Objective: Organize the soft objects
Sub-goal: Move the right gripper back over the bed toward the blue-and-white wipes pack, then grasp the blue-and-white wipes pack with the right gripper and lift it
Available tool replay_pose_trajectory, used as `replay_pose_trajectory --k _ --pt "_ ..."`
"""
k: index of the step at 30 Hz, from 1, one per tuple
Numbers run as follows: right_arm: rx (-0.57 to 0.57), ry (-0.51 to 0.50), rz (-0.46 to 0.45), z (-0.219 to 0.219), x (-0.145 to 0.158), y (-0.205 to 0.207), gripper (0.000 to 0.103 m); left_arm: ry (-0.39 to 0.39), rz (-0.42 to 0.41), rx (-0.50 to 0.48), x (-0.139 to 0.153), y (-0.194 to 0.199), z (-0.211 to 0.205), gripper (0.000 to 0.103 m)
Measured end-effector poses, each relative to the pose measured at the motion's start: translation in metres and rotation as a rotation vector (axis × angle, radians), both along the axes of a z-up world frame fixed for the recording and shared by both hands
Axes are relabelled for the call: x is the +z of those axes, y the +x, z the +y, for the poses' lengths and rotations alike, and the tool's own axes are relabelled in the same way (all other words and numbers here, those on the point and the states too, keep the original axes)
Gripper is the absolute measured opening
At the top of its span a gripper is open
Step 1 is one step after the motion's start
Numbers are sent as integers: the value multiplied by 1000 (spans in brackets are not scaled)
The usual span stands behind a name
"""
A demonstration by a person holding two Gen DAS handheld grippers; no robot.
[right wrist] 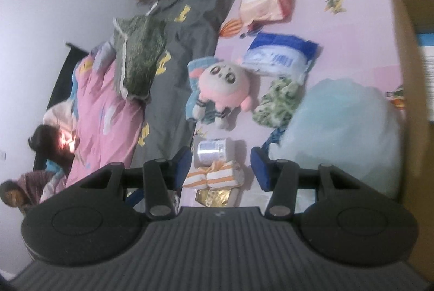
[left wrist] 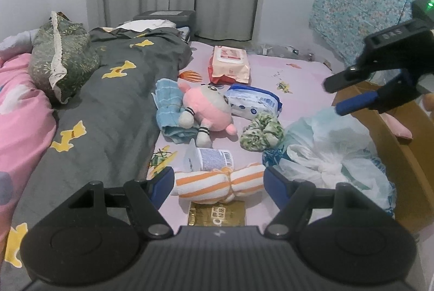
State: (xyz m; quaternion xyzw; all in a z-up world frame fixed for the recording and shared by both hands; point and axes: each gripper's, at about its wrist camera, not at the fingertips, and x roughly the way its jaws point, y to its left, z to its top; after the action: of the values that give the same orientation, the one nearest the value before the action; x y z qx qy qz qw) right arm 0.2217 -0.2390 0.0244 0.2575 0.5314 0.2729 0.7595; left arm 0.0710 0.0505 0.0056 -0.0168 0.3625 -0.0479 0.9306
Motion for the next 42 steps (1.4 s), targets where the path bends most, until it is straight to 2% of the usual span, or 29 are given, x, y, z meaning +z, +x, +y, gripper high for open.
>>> replay_pose_trajectory --k 4,10,14,17,21,23,29,32,34,39,42 --pt "34 -30 10 17 -9 12 48 -38 17 -13 -6 8 -3 74" --pt "55 -104 -6 29 -10 43 48 -172 40 -54 -6 46 -5 72" --pt "52 -131 -46 32 -5 71 49 -290 92 -92 -1 92 -8 71" --pt "40 -145 -66 34 -5 99 51 -312 120 -109 1 130 -18 71" --pt "48 -156 -42 40 -20 143 52 -368 228 -81 -15 187 -27 67" --pt "38 -173 -27 44 -33 168 52 -363 270 -82 -26 213 -36 66" --pt "-22 -220 41 50 -84 238 52 -270 368 -62 -61 269 -59 63" --pt "-44 -235 82 50 -110 264 52 -268 424 -49 -78 287 -64 63" --pt "-47 -199 128 47 -125 273 51 -267 457 -38 -88 295 -66 63" --pt "-13 -132 199 39 -151 276 52 -216 447 -50 -91 302 -78 64" --pt "-4 -105 216 30 -155 274 52 -186 441 -52 -91 308 -83 65"
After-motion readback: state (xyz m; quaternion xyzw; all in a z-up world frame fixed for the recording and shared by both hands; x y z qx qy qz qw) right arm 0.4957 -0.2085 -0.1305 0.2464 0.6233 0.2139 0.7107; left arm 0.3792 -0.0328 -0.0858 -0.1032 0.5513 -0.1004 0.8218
